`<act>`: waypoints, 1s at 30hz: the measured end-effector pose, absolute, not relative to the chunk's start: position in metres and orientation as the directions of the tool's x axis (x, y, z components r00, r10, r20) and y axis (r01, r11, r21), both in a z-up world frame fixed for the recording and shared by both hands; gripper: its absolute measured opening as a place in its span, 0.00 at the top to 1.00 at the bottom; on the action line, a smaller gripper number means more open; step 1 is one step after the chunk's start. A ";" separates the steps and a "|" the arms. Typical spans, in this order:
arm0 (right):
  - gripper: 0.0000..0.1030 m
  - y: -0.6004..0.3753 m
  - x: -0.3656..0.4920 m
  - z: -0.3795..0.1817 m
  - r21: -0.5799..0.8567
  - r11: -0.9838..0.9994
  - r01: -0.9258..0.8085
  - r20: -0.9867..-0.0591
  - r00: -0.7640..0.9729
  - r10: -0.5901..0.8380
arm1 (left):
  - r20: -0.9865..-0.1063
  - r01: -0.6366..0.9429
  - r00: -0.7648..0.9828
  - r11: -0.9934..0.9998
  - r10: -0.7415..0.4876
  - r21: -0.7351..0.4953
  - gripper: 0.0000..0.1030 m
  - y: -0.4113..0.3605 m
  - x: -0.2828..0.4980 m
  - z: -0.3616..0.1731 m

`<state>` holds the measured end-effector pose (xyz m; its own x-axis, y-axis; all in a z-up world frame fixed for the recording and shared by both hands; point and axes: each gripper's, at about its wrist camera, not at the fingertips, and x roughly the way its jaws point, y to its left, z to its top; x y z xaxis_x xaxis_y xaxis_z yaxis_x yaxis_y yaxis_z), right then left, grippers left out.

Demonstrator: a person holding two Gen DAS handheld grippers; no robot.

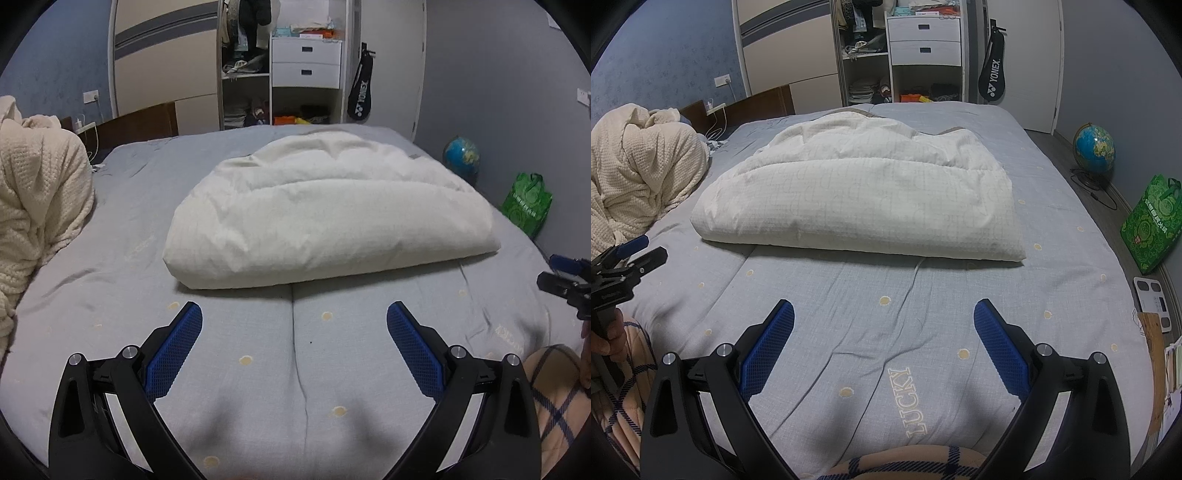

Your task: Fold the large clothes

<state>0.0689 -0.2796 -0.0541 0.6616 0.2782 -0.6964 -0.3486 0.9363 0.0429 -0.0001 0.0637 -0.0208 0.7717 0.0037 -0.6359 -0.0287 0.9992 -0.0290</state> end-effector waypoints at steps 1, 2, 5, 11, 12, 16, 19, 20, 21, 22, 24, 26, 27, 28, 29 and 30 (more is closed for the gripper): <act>0.09 -0.280 0.069 -0.054 0.043 0.936 -0.349 -0.695 0.662 0.278 | -0.641 -0.031 0.767 0.999 0.001 -0.036 0.06 0.064 0.001 -0.021; 0.09 -0.280 0.069 -0.055 0.043 0.936 -0.349 -0.695 0.662 0.279 | -0.646 -0.034 0.763 0.999 0.000 -0.040 0.06 0.064 0.001 -0.022; 0.09 -0.280 0.069 -0.055 0.043 0.936 -0.349 -0.696 0.661 0.279 | -0.658 -0.048 0.753 0.998 0.012 -0.036 0.06 0.066 0.003 -0.024; 0.09 -0.280 0.069 -0.055 0.042 0.936 -0.349 -0.696 0.661 0.278 | -0.657 -0.048 0.754 0.998 0.017 -0.029 0.06 0.064 0.002 -0.024; 0.09 -0.280 0.069 -0.055 0.043 0.936 -0.349 -0.696 0.662 0.278 | -0.657 -0.048 0.754 0.998 0.018 -0.027 0.06 0.064 0.002 -0.024; 0.09 -0.280 0.069 -0.055 0.043 0.936 -0.349 -0.696 0.662 0.279 | -0.657 -0.048 0.753 0.998 0.018 -0.027 0.06 0.064 0.002 -0.024; 0.09 -0.280 0.069 -0.055 0.042 0.936 -0.350 -0.696 0.661 0.278 | -0.657 -0.048 0.753 0.998 0.018 -0.028 0.06 0.064 0.002 -0.024; 0.09 -0.280 0.069 -0.055 0.042 0.936 -0.349 -0.696 0.662 0.279 | -0.658 -0.048 0.753 0.998 0.018 -0.027 0.06 0.064 0.002 -0.024; 0.09 -0.280 0.069 -0.055 0.042 0.936 -0.349 -0.695 0.662 0.279 | -0.658 -0.047 0.753 0.999 0.019 -0.025 0.06 0.063 0.001 -0.024; 0.09 -0.280 0.069 -0.055 0.043 0.936 -0.349 -0.695 0.662 0.279 | -0.657 -0.047 0.754 0.999 0.019 -0.025 0.06 0.064 0.002 -0.024; 0.09 -0.280 0.069 -0.055 0.043 0.936 -0.349 -0.696 0.662 0.279 | -0.657 -0.048 0.753 0.999 0.019 -0.025 0.06 0.063 0.001 -0.024; 0.09 -0.280 0.069 -0.055 0.042 0.936 -0.350 -0.696 0.662 0.279 | -0.657 -0.048 0.754 0.999 0.020 -0.025 0.06 0.063 0.001 -0.024; 0.09 -0.280 0.069 -0.055 0.042 0.936 -0.350 -0.696 0.662 0.279 | -0.657 -0.048 0.754 0.999 0.020 -0.025 0.06 0.063 0.001 -0.024; 0.09 -0.280 0.069 -0.055 0.042 0.936 -0.349 -0.696 0.662 0.278 | -0.656 -0.048 0.754 0.999 0.020 -0.025 0.06 0.063 0.001 -0.024; 0.09 -0.280 0.069 -0.055 0.042 0.936 -0.350 -0.696 0.662 0.278 | -0.656 -0.047 0.755 0.999 0.020 -0.024 0.06 0.063 0.001 -0.024; 0.09 -0.280 0.069 -0.055 0.042 0.936 -0.350 -0.696 0.662 0.278 | -0.657 -0.047 0.754 0.999 0.019 -0.025 0.06 0.063 0.002 -0.024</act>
<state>0.0685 -0.2796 -0.0546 0.6618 0.2784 -0.6961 -0.3498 0.9359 0.0417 0.0017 0.0631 -0.0240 0.7536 0.0191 -0.6570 -0.0471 0.9986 -0.0249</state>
